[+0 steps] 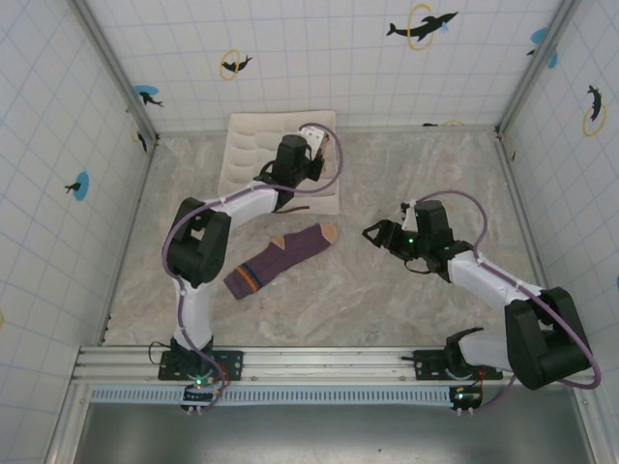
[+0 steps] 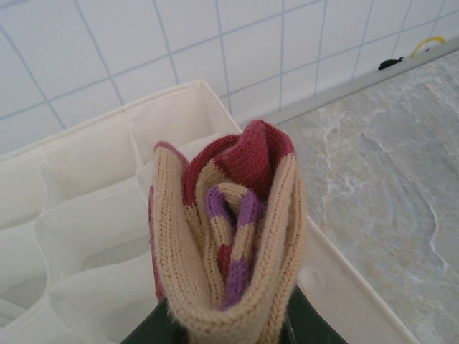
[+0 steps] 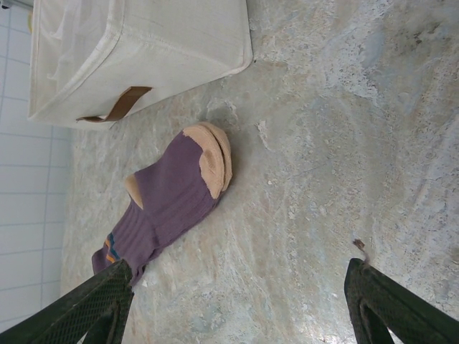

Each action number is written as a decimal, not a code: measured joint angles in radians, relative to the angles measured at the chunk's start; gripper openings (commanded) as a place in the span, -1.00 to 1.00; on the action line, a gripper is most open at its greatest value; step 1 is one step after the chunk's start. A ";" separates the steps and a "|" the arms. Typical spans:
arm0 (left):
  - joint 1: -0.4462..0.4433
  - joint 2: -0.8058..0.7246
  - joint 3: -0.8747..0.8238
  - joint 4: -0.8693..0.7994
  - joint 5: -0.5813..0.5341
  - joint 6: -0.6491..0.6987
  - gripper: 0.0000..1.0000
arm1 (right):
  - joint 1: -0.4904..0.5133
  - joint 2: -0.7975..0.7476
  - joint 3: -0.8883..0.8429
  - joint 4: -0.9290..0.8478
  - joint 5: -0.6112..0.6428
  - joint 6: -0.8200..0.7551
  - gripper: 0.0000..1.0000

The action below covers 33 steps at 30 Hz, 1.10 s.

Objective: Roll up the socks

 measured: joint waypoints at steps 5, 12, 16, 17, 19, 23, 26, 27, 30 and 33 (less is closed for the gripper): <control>0.000 0.014 0.016 0.023 0.023 0.012 -1.00 | 0.000 0.002 -0.002 0.000 0.000 0.006 0.54; -0.001 0.014 -0.053 0.107 0.052 0.034 -1.00 | 0.007 0.089 0.055 -0.008 0.005 0.043 0.12; -0.001 0.014 -0.130 0.146 0.066 0.045 -1.00 | 0.027 0.173 0.180 -0.014 0.011 0.069 0.01; -0.001 0.014 -0.144 0.154 0.069 0.050 -1.00 | 0.035 0.202 0.224 -0.018 0.014 0.076 0.01; -0.001 0.014 -0.164 0.180 0.072 0.061 -1.00 | 0.055 0.257 0.310 -0.024 0.032 0.085 0.00; -0.001 0.002 -0.203 0.238 0.074 0.065 -1.00 | 0.093 0.340 0.439 -0.057 0.087 0.108 -0.03; -0.001 -0.014 -0.243 0.291 0.077 0.065 -1.00 | 0.113 0.396 0.503 -0.069 0.129 0.140 -0.12; -0.001 -0.018 -0.254 0.307 0.082 0.065 -1.00 | 0.116 0.412 0.514 -0.070 0.140 0.154 -0.15; -0.001 -0.019 -0.268 0.335 0.106 0.064 -1.00 | 0.118 0.462 0.544 -0.084 0.165 0.187 -0.21; -0.001 -0.019 -0.275 0.358 0.147 0.061 -1.00 | 0.120 0.518 0.605 -0.120 0.189 0.205 -0.26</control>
